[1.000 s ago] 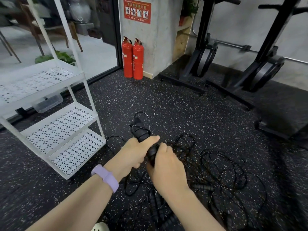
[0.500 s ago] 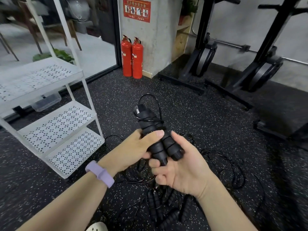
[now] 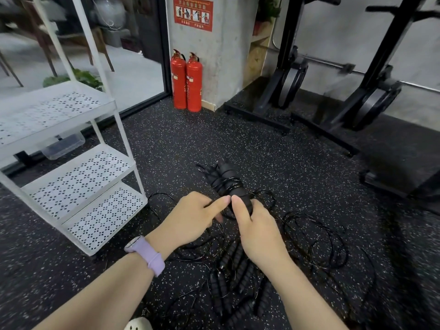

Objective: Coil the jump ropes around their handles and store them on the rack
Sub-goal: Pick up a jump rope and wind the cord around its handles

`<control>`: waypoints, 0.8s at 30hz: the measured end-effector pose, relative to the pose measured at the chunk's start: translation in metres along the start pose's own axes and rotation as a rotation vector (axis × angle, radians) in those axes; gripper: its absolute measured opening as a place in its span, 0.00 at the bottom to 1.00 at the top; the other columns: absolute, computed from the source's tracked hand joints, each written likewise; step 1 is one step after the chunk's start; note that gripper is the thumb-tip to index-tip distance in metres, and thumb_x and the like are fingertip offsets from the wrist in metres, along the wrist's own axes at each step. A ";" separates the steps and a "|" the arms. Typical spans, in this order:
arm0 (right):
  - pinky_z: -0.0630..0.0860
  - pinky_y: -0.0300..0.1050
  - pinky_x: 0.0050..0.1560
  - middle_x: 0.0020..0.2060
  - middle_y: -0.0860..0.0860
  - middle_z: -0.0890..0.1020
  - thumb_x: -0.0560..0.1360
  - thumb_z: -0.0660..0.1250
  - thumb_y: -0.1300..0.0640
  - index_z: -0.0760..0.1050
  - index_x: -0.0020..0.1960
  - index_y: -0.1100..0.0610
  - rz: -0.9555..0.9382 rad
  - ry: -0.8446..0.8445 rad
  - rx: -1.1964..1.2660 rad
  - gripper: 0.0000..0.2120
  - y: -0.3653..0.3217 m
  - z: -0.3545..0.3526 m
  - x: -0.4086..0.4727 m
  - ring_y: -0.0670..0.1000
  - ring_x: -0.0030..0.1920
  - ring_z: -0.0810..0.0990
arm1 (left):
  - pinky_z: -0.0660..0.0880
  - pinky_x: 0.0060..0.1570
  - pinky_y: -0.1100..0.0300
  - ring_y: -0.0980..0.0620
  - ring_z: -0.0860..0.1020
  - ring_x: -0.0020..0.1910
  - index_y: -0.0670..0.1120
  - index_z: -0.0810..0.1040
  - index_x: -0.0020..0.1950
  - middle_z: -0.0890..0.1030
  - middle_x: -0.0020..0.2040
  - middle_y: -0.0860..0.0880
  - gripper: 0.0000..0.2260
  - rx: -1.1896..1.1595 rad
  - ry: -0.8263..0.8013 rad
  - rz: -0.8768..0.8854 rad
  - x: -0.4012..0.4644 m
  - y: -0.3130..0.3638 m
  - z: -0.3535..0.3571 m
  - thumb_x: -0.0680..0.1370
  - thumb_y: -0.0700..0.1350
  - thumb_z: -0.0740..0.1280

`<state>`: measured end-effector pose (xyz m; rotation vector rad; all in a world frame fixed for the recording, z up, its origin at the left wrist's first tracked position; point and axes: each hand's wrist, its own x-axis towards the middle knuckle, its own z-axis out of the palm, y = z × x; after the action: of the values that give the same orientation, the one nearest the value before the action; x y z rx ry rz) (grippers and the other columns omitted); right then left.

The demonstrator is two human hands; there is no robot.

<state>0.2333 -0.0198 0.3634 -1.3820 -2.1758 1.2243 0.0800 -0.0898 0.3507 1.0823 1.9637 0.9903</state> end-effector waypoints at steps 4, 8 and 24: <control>0.68 0.50 0.42 0.54 0.52 0.78 0.82 0.51 0.33 0.65 0.61 0.52 -0.083 0.131 -0.488 0.23 0.006 0.015 0.003 0.55 0.49 0.78 | 0.58 0.24 0.62 0.53 0.60 0.25 0.51 0.75 0.31 0.63 0.28 0.54 0.30 -0.240 -0.124 -0.101 -0.006 0.008 0.010 0.74 0.76 0.60; 0.76 0.45 0.51 0.62 0.53 0.72 0.83 0.54 0.37 0.59 0.74 0.56 -0.230 0.183 -0.670 0.29 0.005 0.035 0.002 0.54 0.61 0.75 | 0.57 0.23 0.64 0.54 0.61 0.21 0.47 0.73 0.30 0.64 0.24 0.52 0.28 -0.382 0.063 -0.278 -0.002 0.007 0.016 0.72 0.71 0.68; 0.72 0.41 0.36 0.41 0.53 0.75 0.81 0.59 0.32 0.81 0.57 0.59 0.250 -0.805 1.097 0.31 0.006 -0.029 0.007 0.48 0.35 0.70 | 0.68 0.27 0.64 0.56 0.67 0.27 0.56 0.83 0.36 0.73 0.29 0.54 0.16 -0.454 -0.162 0.104 -0.006 0.012 0.002 0.72 0.66 0.68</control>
<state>0.2509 0.0020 0.3749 -0.6990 -1.1274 2.7949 0.0886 -0.0898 0.3616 0.9738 1.4678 1.2838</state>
